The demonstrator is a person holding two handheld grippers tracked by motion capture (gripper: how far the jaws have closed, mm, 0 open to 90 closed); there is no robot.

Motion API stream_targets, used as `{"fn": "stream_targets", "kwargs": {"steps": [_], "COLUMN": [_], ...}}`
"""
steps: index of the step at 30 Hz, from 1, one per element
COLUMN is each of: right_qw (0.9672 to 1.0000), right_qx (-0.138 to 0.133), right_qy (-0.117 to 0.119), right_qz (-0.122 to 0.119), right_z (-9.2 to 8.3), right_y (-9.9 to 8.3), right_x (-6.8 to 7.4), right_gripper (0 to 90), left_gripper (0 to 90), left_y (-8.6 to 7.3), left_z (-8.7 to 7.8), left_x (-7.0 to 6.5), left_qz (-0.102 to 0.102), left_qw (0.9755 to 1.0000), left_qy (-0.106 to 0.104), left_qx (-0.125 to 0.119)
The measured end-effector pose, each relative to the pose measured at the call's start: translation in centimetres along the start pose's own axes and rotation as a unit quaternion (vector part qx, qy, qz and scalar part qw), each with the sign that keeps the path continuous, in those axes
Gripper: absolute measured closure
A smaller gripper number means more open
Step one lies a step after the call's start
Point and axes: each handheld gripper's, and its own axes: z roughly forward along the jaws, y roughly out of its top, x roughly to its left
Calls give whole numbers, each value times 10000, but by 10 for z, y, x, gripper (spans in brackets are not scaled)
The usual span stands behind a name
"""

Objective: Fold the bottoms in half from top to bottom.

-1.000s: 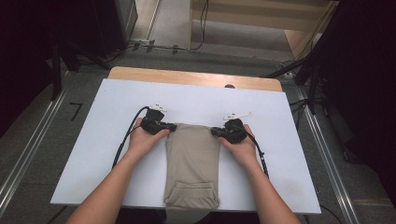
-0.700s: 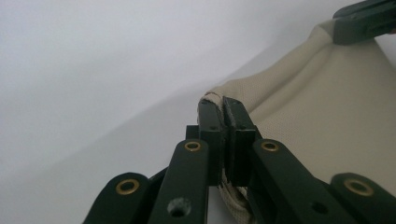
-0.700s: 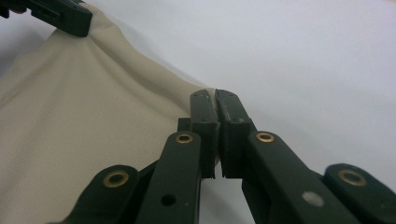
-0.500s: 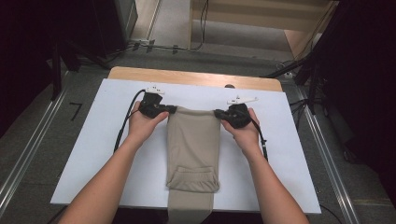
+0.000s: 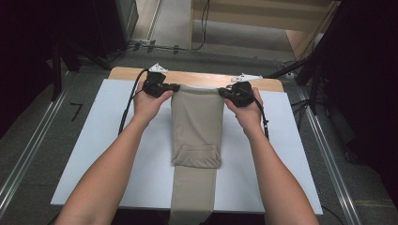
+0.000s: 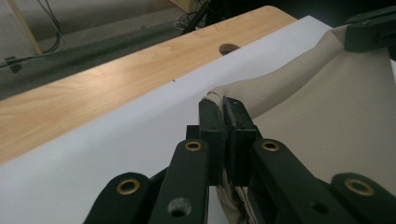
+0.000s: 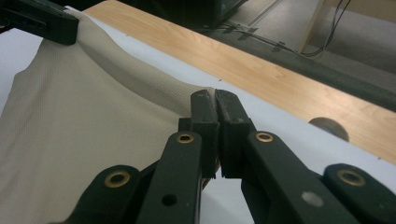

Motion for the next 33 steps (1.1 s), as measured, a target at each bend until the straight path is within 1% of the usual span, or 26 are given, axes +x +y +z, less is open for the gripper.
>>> {"fn": "stream_targets", "kwargs": {"steps": [2,3,4,5,7,8,9,10,11,12,13,14,16,17,19,21,22,24,27,29,33], "right_qw": [10000,10000,10000,9998,9996,9992,9988,9980,9973,9969,9966,9965,9964,9964,9964,9966,9966,9966,9959,9956,9952], "right_qx": [2,-45,-45,-63,-135,-194,-215,-217,-185,-174,-155,-116,-117,-121,-97,-98,-115,-135,-175,-170,-143], "right_qy": [-36,-33,-33,-10,21,-1,-96,-150,-120,-85,-52,21,205,279,409,471,506,546,635,698,762], "right_qz": [-11,80,80,163,266,336,436,568,702,759,805,828,819,790,738,665,646,598,627,599,600], "right_z": [3,6,6,8,13,15,17,19,20,19,18,18,15,13,11,7,4,-1,-9,-13,-23], "right_y": [4,8,8,9,11,12,13,13,13,12,11,9,4,1,-5,-12,-16,-24,-36,-44,-59], "right_x": [-3,-7,-7,-9,-13,-14,-16,-18,-19,-21,-21,-21,-19,-16,-10,-3,1,7,14,20,31], "right_gripper": [857,857,857,856,838,756,591,475,423,371,316,279,245,217,191,187,187,187,187,186,187], "left_gripper": [883,883,883,882,866,802,641,483,398,357,327,300,243,226,219,187,185,149,145,135,135], "left_y": [3,5,7,9,11,11,10,8,6,3,0,-4,-11,-14,-22,-29,-32,-39,-50,-56,-69], "left_z": [2,4,5,6,7,7,8,9,8,6,5,4,1,0,-2,-5,-6,-8,-14,-17,-24], "left_x": [3,5,7,9,13,15,17,18,17,16,16,17,15,13,6,-3,-8,-18,-33,-42,-60], "left_qz": [16,27,27,29,-89,-194,-352,-458,-438,-390,-411,-455,-520,-517,-456,-374,-328,-230,-130,-54,17], "left_qw": [10000,10000,10000,10000,9998,9994,9987,9984,9985,9985,9985,9986,9983,9983,9983,9980,9979,9974,9960,9954,9939], "left_qy": [39,45,48,61,135,261,342,290,290,346,267,128,-54,-134,-276,-451,-505,-652,-854,-929,-1083], "left_qx": [-29,-20,0,-4,-86,-139,-167,-159,-157,-186,-229,-248,-241,-232,-235,-248,-220,-209,-244,-233,-220]}}
